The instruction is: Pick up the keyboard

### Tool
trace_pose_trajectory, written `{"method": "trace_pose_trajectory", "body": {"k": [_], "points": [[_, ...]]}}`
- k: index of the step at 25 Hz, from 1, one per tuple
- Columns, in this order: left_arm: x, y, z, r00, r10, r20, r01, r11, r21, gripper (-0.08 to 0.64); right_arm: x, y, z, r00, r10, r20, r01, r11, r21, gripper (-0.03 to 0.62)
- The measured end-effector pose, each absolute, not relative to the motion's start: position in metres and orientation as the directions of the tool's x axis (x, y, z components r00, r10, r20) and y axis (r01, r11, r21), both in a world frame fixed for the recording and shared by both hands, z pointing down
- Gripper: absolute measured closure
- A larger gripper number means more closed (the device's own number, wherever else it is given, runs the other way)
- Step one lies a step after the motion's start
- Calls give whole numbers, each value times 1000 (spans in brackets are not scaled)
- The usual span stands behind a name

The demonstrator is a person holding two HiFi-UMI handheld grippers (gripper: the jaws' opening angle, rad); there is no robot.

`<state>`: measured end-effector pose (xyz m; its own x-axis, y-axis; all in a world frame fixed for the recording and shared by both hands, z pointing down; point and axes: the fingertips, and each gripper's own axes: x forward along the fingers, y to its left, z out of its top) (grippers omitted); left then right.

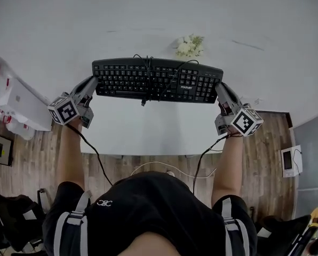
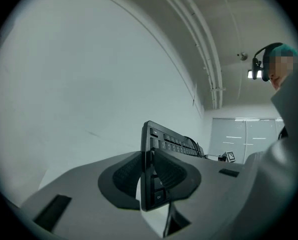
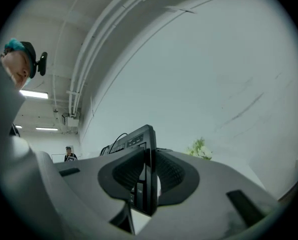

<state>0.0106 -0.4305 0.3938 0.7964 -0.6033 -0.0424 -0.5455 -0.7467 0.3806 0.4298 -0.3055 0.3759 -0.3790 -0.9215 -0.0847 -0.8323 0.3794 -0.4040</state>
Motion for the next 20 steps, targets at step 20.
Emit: {"method": "trace_pose_trajectory", "body": {"k": [20], "points": [[19, -422, 357, 818, -561, -125, -496, -799, 339, 475, 440, -294, 354, -346, -927, -144, -836, 374, -401, 517]]}}
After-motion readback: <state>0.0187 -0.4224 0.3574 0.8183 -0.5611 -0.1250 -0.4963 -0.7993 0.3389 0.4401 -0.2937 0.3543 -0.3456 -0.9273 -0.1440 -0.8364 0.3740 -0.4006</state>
